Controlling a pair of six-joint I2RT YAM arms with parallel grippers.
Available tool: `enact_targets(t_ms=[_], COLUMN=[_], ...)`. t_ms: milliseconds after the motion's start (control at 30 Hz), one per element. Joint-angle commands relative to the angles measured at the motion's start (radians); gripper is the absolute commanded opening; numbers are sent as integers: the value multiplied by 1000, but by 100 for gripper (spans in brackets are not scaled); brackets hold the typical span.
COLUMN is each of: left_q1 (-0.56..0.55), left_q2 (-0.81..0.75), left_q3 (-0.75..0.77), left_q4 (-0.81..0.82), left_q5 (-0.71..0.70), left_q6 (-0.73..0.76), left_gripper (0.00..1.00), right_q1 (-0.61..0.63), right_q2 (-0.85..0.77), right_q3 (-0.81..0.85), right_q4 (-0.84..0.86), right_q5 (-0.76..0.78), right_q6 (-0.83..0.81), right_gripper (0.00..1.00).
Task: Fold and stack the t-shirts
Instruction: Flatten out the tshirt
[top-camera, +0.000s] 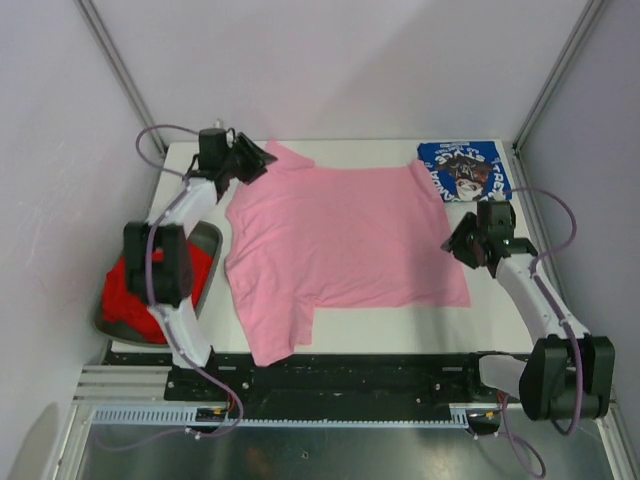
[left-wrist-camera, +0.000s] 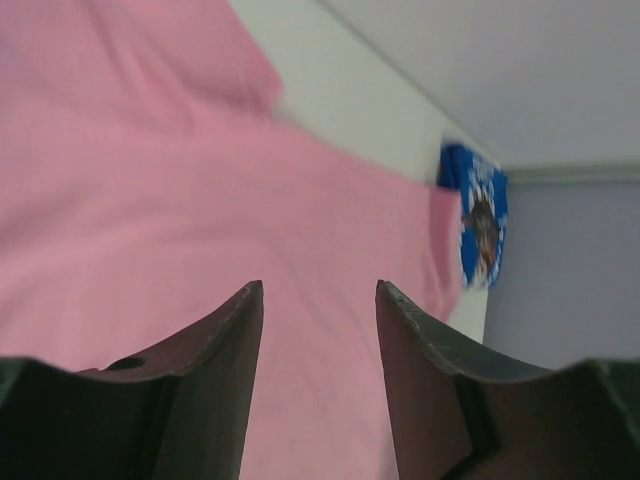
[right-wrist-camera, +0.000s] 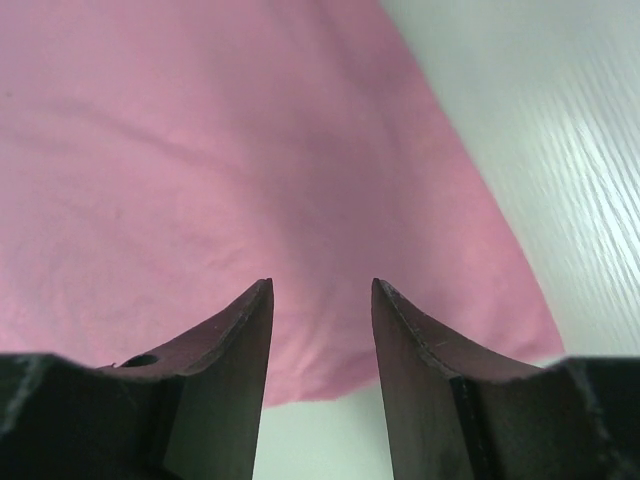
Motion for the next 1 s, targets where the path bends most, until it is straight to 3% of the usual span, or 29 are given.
enact_targets(t_ms=[0,100,267,500,633,967], left_q1=[-66,-107,-154,-263,-340,-422], left_q2=[-341,-575,-924,-1271,-1347,-1325], left_q3=[-373,-626,-920,-1120,-1189,-1253], left_q4=[1,-37,-179,-412,-493,-556], left_q5=[-100,-225,-403,-594,-680,-781], left_q6=[2,-4,12,-70,-157,-274], left_gripper=[53,52,49,47,46,42], right_q1=[-48,-67,-112,-163,-171,-186], right_q2=[-108,-169,-235,-280,-284,-264], right_q3=[-125,-187,-251,-285,-288,-291], right_q4=[-21,-29,-54,-60,-55,-43], right_q5=[-74,-101,-112,-140,-149,-158], right_q6=[68,82,91,93,94,79], right_gripper=[48,48,47,47,47,46])
